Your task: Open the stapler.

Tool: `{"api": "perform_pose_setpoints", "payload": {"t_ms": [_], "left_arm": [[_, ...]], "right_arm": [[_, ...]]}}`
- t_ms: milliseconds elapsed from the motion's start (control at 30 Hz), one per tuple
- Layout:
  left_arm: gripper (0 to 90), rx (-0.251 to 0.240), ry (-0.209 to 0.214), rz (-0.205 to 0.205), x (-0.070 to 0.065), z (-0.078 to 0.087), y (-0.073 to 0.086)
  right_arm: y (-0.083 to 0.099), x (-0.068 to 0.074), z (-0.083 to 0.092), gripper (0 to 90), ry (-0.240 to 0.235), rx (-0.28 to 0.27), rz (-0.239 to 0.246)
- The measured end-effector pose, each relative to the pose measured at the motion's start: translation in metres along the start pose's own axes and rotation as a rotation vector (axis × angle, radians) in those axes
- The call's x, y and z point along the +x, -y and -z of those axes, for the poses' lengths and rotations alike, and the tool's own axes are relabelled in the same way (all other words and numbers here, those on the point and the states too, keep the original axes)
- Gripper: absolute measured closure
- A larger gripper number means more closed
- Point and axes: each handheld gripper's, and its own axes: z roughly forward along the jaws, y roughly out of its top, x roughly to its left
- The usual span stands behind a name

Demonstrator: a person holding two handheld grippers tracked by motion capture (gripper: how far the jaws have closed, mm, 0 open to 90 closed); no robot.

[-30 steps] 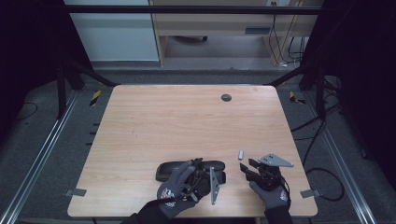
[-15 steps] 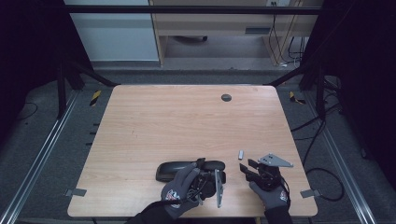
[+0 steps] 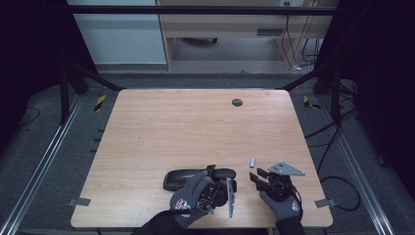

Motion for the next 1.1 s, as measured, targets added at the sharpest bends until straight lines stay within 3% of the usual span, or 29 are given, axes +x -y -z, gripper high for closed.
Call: {"api": "perform_pose_setpoints", "payload": {"t_ms": [700, 1100], "left_arm": [[54.7, 0.002, -0.042, -0.044, -0.009, -0.002, -0.003], [56.4, 0.006, -0.063, -0.056, -0.012, -0.002, -0.003]], "right_arm": [[0.001, 0.013, -0.006, 80.7, -0.060, 0.057, 0.018], [0.002, 0.018, -0.008, 88.4, -0.090, 0.045, 0.023]]}}
